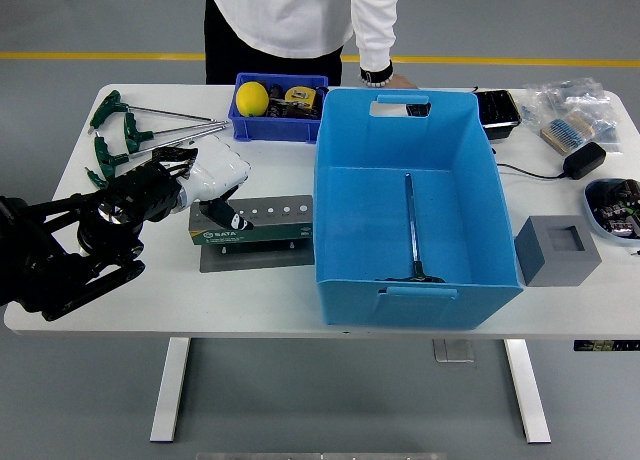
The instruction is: Lift tool from toolbox,place it in box,lift tool from toolbox,place it in box
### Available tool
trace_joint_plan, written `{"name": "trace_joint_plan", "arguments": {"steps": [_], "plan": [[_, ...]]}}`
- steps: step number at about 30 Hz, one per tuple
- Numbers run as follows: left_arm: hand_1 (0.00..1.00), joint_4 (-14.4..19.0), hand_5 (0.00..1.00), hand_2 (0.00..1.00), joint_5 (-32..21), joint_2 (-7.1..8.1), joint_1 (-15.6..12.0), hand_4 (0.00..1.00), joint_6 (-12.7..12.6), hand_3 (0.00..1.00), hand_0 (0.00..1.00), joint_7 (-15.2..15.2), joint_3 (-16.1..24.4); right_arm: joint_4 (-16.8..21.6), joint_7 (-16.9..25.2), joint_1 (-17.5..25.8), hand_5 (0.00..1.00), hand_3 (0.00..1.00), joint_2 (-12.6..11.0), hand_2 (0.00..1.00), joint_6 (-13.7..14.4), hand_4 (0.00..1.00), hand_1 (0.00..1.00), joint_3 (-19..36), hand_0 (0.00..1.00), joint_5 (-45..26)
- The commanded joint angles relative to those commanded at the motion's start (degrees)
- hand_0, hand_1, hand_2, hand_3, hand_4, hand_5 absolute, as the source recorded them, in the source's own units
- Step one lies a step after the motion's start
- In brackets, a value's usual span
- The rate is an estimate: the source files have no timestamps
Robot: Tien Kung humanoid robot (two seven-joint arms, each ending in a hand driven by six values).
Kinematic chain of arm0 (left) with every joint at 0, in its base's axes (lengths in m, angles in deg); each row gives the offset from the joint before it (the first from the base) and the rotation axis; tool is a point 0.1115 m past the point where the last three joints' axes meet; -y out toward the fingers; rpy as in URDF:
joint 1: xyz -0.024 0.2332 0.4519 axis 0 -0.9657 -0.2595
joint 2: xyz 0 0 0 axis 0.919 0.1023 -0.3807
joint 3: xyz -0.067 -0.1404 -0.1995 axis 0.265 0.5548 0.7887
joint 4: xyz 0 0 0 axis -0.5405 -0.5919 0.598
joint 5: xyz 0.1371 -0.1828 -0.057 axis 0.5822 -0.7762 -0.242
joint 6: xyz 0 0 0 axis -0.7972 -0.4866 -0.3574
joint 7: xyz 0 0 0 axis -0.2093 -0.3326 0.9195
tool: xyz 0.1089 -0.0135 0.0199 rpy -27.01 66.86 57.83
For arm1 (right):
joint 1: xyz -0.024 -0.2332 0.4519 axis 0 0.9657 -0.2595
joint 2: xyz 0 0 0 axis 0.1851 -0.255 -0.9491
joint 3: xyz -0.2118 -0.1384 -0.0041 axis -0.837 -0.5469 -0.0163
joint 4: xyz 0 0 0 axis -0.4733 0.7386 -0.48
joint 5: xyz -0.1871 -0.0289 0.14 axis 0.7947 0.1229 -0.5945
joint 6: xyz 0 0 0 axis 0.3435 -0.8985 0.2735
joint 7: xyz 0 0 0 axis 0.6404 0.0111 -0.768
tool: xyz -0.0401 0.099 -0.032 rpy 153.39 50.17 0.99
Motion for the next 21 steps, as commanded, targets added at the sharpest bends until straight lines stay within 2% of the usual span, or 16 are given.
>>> {"name": "trace_joint_plan", "arguments": {"steps": [2, 3, 7, 11, 16, 20, 21], "plan": [[0.061, -0.4, 0.598, 0.082, -0.2, 0.05, -0.2, 0.998, -1.9, 0.074, 0.154, 0.5, 0.2, 0.0, 0.0, 0.0, 0.746, 0.555, 0.0, 0.704, 0.0, 0.8, 0.643, 0.0, 0.653, 0.0], [0.005, -0.6, 0.486, 0.042, -0.3, 0.05, -0.3, 0.973, -2.8, 0.045, 0.114, 0.7, 0.3, 0.0, 0.0, 0.1, 0.746, 0.555, 0.0, 0.704, 0.0, 0.8, 0.643, 0.0, 0.653, 0.0], [0.005, -1.2, 0.486, 0.042, -0.2, 0.05, -0.6, 0.973, -6.8, 0.045, 0.114, 2.0, 0.9, 0.0, -0.1, 0.1, 0.746, 0.555, 0.1, 0.704, 0.0, 0.8, 0.643, 0.1, 0.653, 0.2], [0.002, -1.1, 0.473, 0.008, -1.2, 0.19, -0.8, 0.951, -9.4, 0.035, 0.084, 2.8, 1.4, 0.0, -0.1, 0.1, 0.745, 0.555, 0.1, 0.704, -0.1, 0.8, 0.643, 0.0, 0.653, 0.1], [0.002, 0.3, 0.475, 0.006, -2.9, 0.52, -1.1, 0.928, -10.8, 0.032, 0.083, 3.7, 2.8, 0.0, 0.1, 0.1, 0.745, 0.556, 0.1, 0.704, -0.1, 0.8, 0.645, -0.2, 0.652, -0.2], [0.002, 3.0, 0.475, 0.006, -2.9, 0.97, -1.1, 0.928, -10.2, 0.032, 0.083, 3.5, 4.7, 0.0, 0.2, 0.0, 0.745, 0.556, 0.0, 0.704, -0.1, 0.8, 0.645, -0.4, 0.652, -0.5], [0.002, 3.8, 0.457, 0.002, -2.8, 1.09, -1.1, 0.901, -9.9, 0.032, 0.084, 3.4, 5.2, 0.0, 0.2, 0.0, 0.744, 0.556, 0.0, 0.704, -0.1, 0.801, 0.645, -0.4, 0.653, -0.6]]}}
